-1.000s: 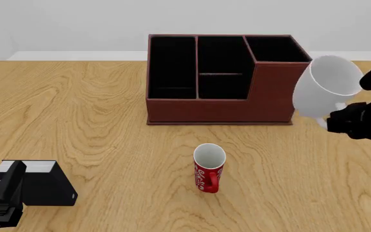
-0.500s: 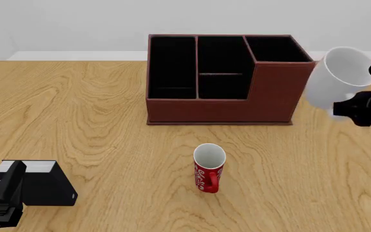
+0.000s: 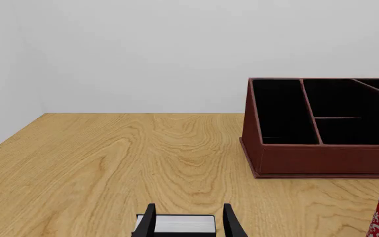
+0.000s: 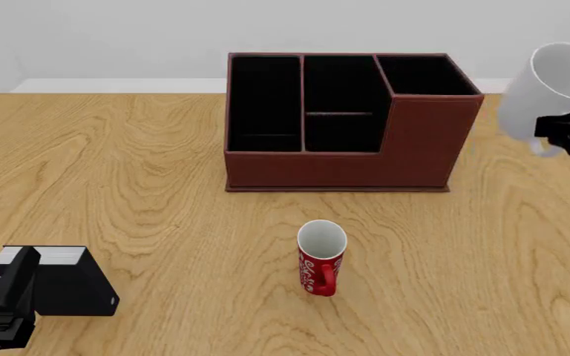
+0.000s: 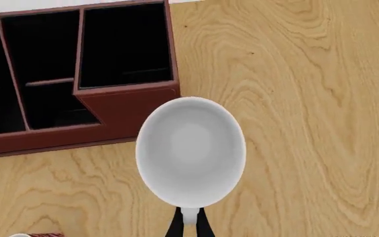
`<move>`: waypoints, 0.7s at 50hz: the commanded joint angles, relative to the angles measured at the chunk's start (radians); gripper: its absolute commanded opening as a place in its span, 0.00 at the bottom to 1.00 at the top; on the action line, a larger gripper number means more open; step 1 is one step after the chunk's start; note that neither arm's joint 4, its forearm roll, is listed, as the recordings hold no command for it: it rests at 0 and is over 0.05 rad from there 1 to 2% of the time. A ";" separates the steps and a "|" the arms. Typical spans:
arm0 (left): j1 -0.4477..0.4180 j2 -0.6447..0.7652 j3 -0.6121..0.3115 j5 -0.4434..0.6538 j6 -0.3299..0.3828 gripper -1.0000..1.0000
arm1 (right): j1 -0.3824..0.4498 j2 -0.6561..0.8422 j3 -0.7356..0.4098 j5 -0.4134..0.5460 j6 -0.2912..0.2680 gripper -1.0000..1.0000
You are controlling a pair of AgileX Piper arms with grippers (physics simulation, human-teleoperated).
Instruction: Pick up the white mug and place it to the right of the caddy.
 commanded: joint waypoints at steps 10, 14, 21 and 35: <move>0.000 0.000 0.000 0.000 0.000 1.00 | -0.116 0.074 -0.132 0.055 -0.020 0.00; 0.000 0.000 0.000 0.000 0.000 1.00 | -0.128 0.088 -0.146 0.059 -0.024 0.00; 0.000 0.000 0.000 0.000 0.000 1.00 | -0.148 0.127 -0.169 0.053 -0.047 0.00; 0.000 0.000 0.000 0.000 0.000 1.00 | -0.210 0.223 -0.256 0.049 -0.114 0.00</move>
